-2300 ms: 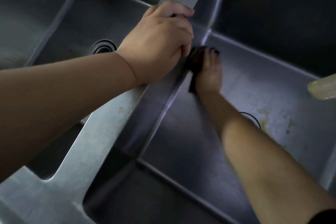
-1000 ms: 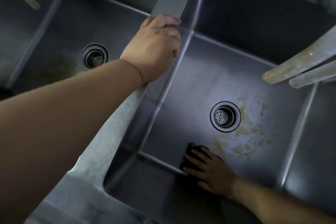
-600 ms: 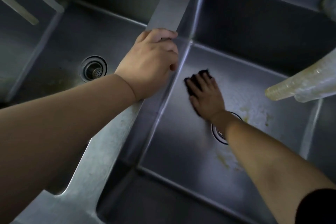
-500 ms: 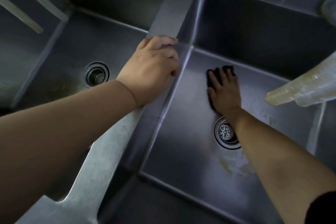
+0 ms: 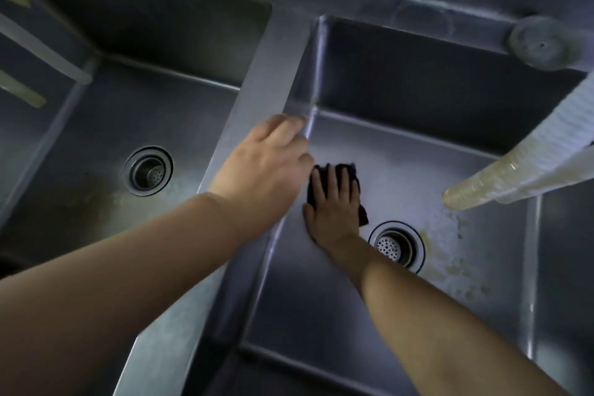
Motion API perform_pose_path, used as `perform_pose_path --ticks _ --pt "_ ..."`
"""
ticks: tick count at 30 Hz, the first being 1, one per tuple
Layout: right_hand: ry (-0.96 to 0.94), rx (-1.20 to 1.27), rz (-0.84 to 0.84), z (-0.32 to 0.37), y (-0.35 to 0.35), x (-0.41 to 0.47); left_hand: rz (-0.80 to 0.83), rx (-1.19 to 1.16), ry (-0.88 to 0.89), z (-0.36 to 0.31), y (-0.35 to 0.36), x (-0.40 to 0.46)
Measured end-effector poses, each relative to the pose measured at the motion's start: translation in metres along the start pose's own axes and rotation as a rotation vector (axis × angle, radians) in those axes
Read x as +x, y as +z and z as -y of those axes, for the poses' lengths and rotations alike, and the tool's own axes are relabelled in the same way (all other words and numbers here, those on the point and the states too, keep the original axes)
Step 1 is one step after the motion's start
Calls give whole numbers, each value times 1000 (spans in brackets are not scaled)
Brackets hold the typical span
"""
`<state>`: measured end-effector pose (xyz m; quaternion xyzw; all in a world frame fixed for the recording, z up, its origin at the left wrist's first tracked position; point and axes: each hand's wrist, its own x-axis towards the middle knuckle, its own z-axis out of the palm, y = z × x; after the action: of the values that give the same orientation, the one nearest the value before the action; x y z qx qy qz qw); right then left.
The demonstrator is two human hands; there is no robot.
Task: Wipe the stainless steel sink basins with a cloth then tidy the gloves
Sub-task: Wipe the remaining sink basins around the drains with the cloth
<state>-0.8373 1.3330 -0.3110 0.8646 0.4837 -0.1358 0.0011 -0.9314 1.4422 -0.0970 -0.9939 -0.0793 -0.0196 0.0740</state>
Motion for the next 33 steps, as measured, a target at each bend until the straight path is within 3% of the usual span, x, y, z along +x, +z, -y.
perform_pose_path --ticks 3,5,10,14,17,23,28,33 --pt "-130 -60 15 -21 -9 44 179 72 12 -24 4 9" --pt "-123 -55 -14 -44 -19 61 333 -63 -169 -48 15 14" --pt "348 129 -166 -89 -22 36 649 -381 -576 -106 78 10" --pt "513 177 -182 -76 -15 27 739 -494 -651 -140 132 -18" --pt "453 160 -156 -46 -15 51 722 -551 -647 -152 156 -37" --pt "80 95 -90 8 -12 114 816 -692 -642 -155 182 -40" --pt "-123 7 -117 -45 -17 107 782 -705 -620 -157 184 -43" --pt "-15 -2 -147 -138 -24 62 767 -695 -581 -154 180 -46"
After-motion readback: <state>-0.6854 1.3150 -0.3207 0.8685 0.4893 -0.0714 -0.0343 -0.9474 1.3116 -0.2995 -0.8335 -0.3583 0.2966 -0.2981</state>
